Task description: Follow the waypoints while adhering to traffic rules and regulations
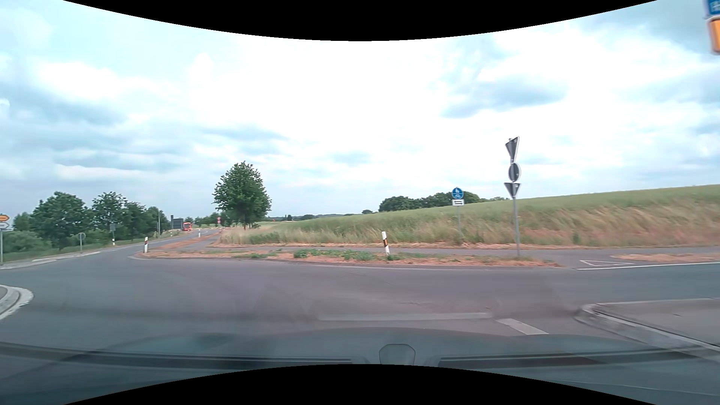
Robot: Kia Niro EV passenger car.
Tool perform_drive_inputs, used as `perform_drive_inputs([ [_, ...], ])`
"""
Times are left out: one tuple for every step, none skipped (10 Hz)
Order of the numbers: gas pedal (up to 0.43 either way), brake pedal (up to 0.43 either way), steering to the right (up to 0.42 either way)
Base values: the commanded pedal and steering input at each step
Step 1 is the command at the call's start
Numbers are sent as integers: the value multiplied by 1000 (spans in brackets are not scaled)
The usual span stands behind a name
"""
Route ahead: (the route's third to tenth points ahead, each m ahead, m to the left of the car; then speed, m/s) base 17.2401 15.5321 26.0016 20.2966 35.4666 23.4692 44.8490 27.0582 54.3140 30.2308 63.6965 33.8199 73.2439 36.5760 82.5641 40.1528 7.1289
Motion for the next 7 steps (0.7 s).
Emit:
perform_drive_inputs([
  [157,0,-286],
  [157,0,-282],
  [157,0,-282],
  [157,0,-282],
  [157,0,-282],
  [157,0,-282],
  [150,0,-283],
])
